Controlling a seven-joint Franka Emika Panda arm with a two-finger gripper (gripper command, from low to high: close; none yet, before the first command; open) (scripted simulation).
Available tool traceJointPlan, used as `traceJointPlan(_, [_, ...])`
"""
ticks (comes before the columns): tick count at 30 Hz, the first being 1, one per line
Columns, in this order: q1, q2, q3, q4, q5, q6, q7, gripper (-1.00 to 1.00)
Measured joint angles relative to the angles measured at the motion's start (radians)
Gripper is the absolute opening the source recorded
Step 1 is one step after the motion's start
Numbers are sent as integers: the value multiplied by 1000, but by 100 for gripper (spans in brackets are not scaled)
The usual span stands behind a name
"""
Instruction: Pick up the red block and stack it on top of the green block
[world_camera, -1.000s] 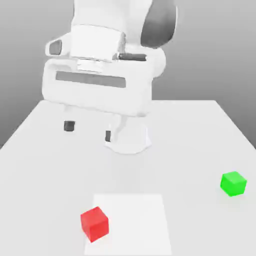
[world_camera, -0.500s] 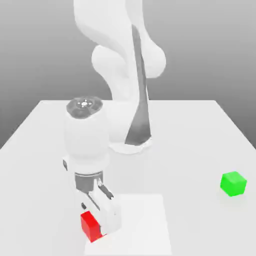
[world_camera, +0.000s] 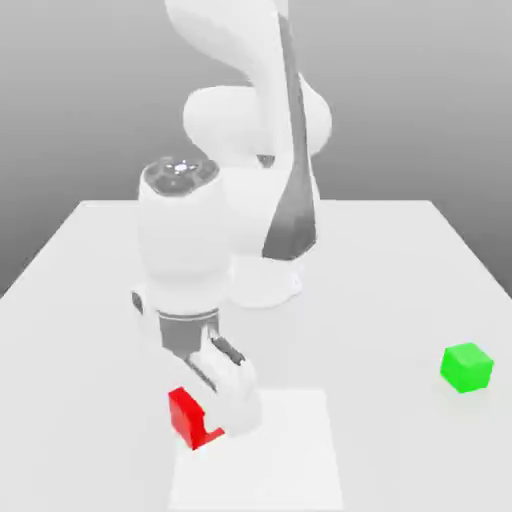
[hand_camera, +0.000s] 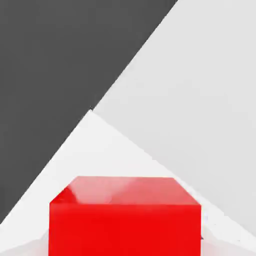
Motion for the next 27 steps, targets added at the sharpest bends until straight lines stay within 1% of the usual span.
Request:
traceJointPlan(5, [187, -51, 145, -22, 21, -26, -190, -100])
traceJointPlan(10, [379, -98, 255, -44, 48, -50, -386, -100])
traceJointPlan(14, [561, -133, 313, -62, 66, -68, -541, -100])
traceJointPlan(17, [637, -91, 292, -62, 11, -31, -533, -100])
traceJointPlan(20, [613, -19, 249, -57, -76, 29, -474, -100])
traceJointPlan(23, [643, 60, 199, -53, -175, 93, -404, -100])
traceJointPlan(24, [654, 79, 184, -52, -198, 109, -386, 100])
traceJointPlan(27, [654, 79, 184, -52, -198, 109, -386, 100])
